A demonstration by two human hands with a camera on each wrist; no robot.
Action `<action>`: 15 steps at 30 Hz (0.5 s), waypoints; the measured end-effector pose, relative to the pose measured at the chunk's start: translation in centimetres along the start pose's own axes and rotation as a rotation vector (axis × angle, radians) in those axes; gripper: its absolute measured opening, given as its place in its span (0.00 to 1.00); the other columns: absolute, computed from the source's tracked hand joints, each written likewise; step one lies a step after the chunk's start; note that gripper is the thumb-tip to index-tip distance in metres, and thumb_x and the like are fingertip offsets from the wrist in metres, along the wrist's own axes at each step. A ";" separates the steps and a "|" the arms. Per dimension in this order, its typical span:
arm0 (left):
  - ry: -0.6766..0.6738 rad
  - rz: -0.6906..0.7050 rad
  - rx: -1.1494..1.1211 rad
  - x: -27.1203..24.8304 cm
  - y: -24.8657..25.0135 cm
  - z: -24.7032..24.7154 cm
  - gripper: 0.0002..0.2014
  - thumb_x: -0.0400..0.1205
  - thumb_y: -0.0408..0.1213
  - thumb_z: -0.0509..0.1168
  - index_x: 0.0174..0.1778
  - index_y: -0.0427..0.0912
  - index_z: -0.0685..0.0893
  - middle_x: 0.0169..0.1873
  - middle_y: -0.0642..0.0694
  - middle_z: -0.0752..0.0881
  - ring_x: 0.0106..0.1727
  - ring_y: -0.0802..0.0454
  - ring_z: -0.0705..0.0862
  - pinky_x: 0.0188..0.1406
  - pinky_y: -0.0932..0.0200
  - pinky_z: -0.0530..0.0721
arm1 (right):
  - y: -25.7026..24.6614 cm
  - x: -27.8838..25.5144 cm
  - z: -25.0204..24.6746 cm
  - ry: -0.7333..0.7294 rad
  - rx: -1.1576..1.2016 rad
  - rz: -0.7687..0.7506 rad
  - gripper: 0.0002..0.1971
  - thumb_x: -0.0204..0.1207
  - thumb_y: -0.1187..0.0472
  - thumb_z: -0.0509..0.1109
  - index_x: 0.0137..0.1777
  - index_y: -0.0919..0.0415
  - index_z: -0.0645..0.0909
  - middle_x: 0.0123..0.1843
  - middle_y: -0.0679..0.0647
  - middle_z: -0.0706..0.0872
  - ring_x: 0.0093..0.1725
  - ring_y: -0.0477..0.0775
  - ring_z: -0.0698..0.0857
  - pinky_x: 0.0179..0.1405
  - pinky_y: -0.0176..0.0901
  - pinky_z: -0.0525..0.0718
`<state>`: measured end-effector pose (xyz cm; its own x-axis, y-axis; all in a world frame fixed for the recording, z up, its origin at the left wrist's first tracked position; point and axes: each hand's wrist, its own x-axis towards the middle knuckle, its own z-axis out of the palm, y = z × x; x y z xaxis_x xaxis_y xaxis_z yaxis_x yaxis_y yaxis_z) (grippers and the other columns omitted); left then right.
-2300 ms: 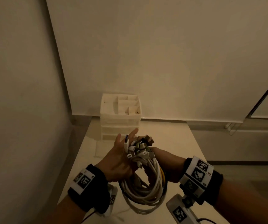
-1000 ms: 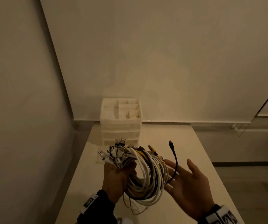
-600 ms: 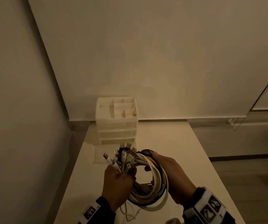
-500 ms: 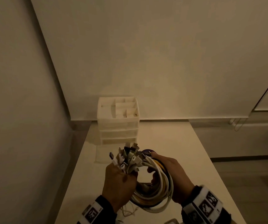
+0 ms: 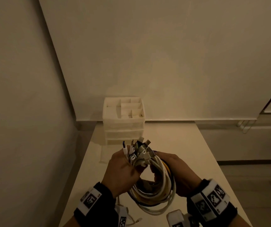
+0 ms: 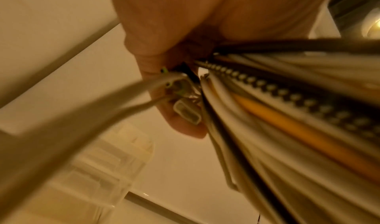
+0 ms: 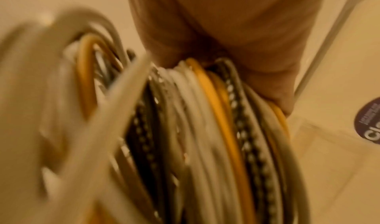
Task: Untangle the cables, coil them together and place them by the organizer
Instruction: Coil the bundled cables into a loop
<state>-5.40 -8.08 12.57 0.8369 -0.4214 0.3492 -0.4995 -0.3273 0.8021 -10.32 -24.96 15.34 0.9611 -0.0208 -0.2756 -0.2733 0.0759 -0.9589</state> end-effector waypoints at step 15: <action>0.325 -0.483 -0.441 1.8 -1.3 1.1 0.04 0.74 0.25 0.74 0.44 0.33 0.88 0.27 0.37 0.88 0.26 0.44 0.83 0.31 0.47 0.84 | -0.8 -2.4 -0.9 0.350 -0.116 -0.382 0.16 0.77 0.44 0.61 0.59 0.46 0.83 0.60 0.47 0.88 0.60 0.43 0.85 0.63 0.44 0.81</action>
<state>-3.46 -9.34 11.69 0.9995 -0.0216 -0.0218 0.0215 -0.0136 0.9997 -12.45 -25.87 16.66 0.9274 -0.3583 0.1077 0.0715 -0.1127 -0.9911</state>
